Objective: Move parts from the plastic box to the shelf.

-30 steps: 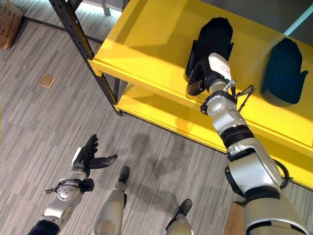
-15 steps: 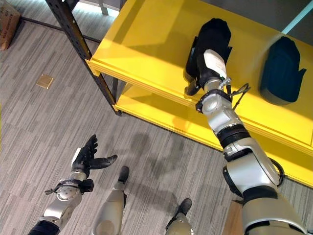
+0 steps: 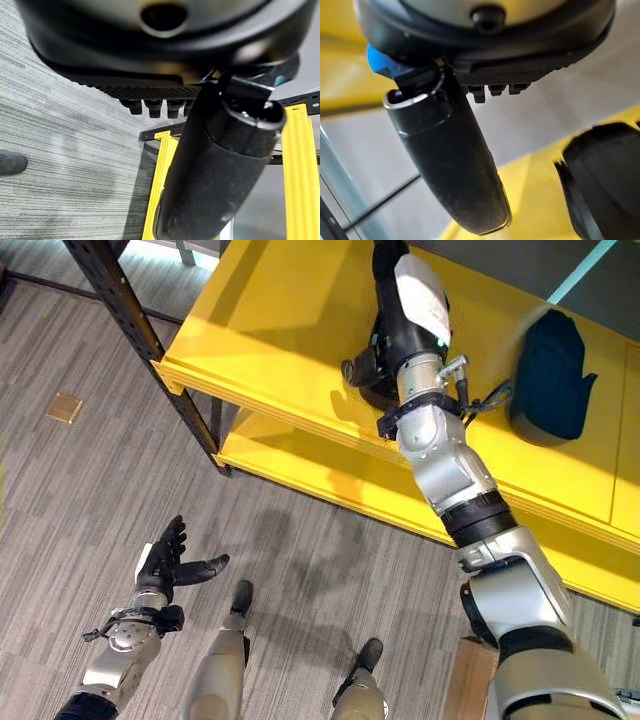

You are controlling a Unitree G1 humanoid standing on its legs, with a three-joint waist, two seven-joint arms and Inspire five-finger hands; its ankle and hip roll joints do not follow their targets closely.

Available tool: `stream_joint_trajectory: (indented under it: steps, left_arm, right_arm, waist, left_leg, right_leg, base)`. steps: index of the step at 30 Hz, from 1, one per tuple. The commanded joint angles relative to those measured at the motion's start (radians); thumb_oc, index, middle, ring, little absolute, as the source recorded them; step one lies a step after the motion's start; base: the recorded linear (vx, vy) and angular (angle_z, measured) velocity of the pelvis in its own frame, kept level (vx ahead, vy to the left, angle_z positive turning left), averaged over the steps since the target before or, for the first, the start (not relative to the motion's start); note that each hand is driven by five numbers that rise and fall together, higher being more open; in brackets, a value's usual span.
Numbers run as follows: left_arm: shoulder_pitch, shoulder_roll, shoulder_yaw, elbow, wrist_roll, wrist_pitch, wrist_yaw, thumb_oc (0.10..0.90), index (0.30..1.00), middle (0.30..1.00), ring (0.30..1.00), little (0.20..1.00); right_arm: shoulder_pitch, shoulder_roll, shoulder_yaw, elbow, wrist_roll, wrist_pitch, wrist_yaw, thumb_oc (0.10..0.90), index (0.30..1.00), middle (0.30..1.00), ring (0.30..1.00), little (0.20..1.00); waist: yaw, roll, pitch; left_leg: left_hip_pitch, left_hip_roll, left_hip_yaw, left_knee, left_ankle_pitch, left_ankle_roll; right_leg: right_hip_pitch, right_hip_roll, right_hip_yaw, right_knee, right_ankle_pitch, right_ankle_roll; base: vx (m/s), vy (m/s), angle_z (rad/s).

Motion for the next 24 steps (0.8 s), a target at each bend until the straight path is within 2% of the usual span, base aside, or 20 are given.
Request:
stream_joint_trajectory:
  steps: [1,3,7,12,15,19,21,24]
  left_arm:
    - [-0.006,0.007,0.052,-0.089,0.052,-0.057,0.027,0.9,1.0,1.0,1.0,1.0]
    - [0.0,0.004,0.059,-0.092,0.065,-0.052,0.032,0.9,1.0,1.0,1.0,1.0]
    - [0.011,-0.013,0.078,-0.099,0.121,-0.035,0.027,0.9,1.0,1.0,1.0,1.0]
    - [0.036,-0.011,0.085,-0.115,0.187,-0.028,0.025,0.9,1.0,1.0,1.0,1.0]
    - [0.073,0.008,0.104,-0.147,0.267,-0.026,0.019,0.9,1.0,1.0,1.0,1.0]
    - [0.125,0.047,0.125,-0.182,0.391,-0.037,0.032,0.9,1.0,1.0,1.0,1.0]
    - [0.139,0.058,0.135,-0.187,0.428,-0.041,0.045,0.9,1.0,1.0,1.0,1.0]
    - [0.181,0.095,0.153,-0.23,0.561,-0.063,0.083,0.9,1.0,1.0,1.0,1.0]
  right_arm:
    - [-0.058,-0.102,-0.07,-0.112,-0.084,-0.059,-0.098,0.9,1.0,1.0,1.0,1.0]
    - [-0.001,-0.099,-0.114,-0.177,-0.107,-0.061,-0.099,0.9,1.0,1.0,1.0,1.0]
    - [0.287,-0.034,-0.254,-0.398,-0.166,-0.103,-0.076,0.9,1.0,1.0,1.0,1.0]
    - [0.506,0.048,-0.348,-0.514,-0.133,-0.161,-0.075,0.9,1.0,1.0,1.0,1.0]
    - [0.684,0.115,-0.413,-0.593,-0.107,-0.221,-0.074,0.9,1.0,1.0,1.0,1.0]
    - [0.81,0.17,-0.455,-0.619,-0.074,-0.261,-0.089,0.9,1.0,1.0,1.0,1.0]
    - [0.83,0.174,-0.459,-0.615,-0.087,-0.264,-0.096,0.9,1.0,1.0,1.0,1.0]
    - [0.882,0.192,-0.477,-0.602,-0.097,-0.27,-0.122,0.9,1.0,1.0,1.0,1.0]
  waist:
    - [0.005,0.001,-0.023]
    - [0.0,-0.001,-0.025]
    - [-0.031,0.001,-0.033]
    - [-0.053,0.003,-0.047]
    - [-0.081,0.012,-0.063]
    - [-0.105,0.02,-0.084]
    - [-0.109,0.021,-0.088]
    - [-0.119,0.023,-0.101]
  left_leg:
    - [0.17,0.019,0.075,-0.094,-0.118,0.078]
    - [0.172,0.019,0.077,-0.094,-0.119,0.079]
    - [0.184,0.034,0.087,-0.092,-0.118,0.077]
    - [0.21,0.045,0.104,-0.102,-0.114,0.074]
    - [0.24,0.058,0.129,-0.122,-0.107,0.068]
    - [0.283,0.076,0.163,-0.159,-0.092,0.06]
    - [0.295,0.084,0.173,-0.17,-0.086,0.057]
    - [0.317,0.103,0.206,-0.184,-0.078,0.046]
  right_leg:
    - [0.036,-0.009,0.047,0.052,0.122,0.029]
    - [0.036,-0.009,0.048,0.053,0.119,0.028]
    - [0.037,0.002,0.063,0.054,0.092,0.025]
    - [0.04,0.014,0.079,0.05,0.069,0.021]
    - [0.041,0.027,0.1,0.04,0.051,0.02]
    - [0.046,0.049,0.124,0.022,0.032,0.016]
    - [0.047,0.056,0.134,0.015,0.028,0.015]
    - [0.052,0.073,0.153,-0.011,0.023,0.015]
  base:
    - [-0.02,-0.008,-0.05]
    - [-0.02,-0.009,-0.06]
    - [-0.04,-0.029,-0.13]
    - [-0.02,-0.018,-0.18]
    - [-0.02,-0.035,-0.25]
    - [-0.02,-0.041,-0.37]
    - [-0.01,-0.033,-0.26]
    - [-0.03,-0.068,-0.41]
